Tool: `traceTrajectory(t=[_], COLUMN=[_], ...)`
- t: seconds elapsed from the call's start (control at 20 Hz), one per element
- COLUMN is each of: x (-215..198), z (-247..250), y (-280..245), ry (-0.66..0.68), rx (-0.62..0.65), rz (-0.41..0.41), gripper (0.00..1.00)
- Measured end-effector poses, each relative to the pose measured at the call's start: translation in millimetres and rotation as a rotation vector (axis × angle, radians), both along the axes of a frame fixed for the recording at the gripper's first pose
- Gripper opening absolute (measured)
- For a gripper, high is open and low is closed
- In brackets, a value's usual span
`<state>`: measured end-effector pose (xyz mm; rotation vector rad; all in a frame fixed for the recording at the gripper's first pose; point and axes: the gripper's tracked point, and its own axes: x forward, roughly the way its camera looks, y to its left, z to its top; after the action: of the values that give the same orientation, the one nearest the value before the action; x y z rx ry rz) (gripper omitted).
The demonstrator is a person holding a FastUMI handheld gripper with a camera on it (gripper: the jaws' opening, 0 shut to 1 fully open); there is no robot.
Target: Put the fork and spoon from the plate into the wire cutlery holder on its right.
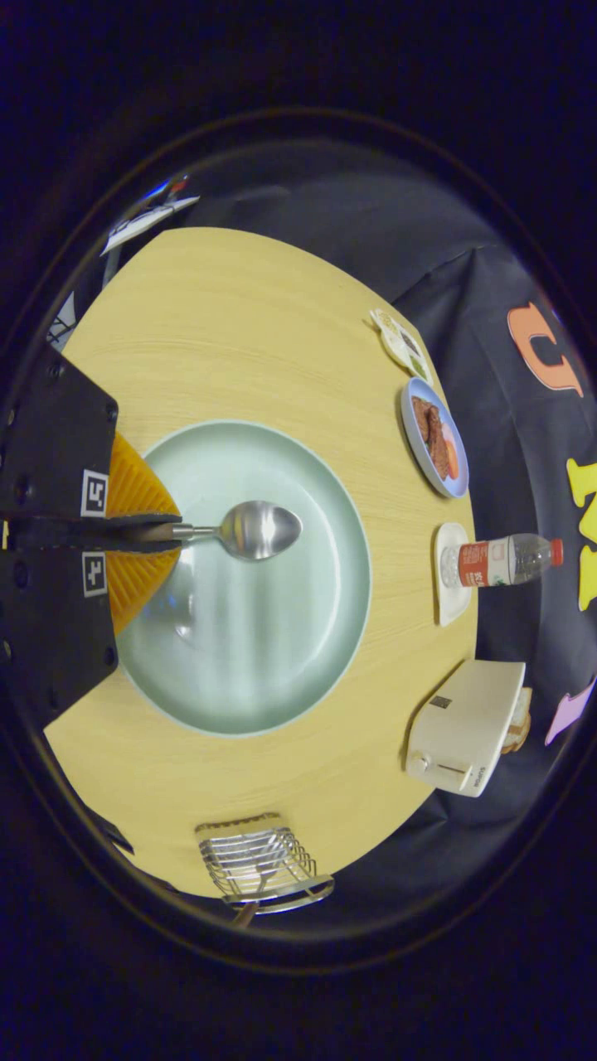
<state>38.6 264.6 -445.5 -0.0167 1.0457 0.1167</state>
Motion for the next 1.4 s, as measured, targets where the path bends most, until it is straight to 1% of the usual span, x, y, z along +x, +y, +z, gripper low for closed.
traceTrajectory(t=[0.3,0.55,0.7,0.85,1.15,1.3,1.4], x=[-5,-14,-21,-24,-24,-25,-24], z=[45,97,131,157,190,192,189], y=[-22,-62,-89,-132,-219,-257,-271], ry=[0.043,0.083,0.111,0.129,0.188,0.229,0.268], rx=[0.016,0.018,0.043,0.015,0.008,-0.014,-0.016], rz=[0.005,0.022,0.013,0.009,-0.047,-0.083,-0.096], gripper=[0.0,0.01,0.01,0.01,0.01,0.0,0.01])
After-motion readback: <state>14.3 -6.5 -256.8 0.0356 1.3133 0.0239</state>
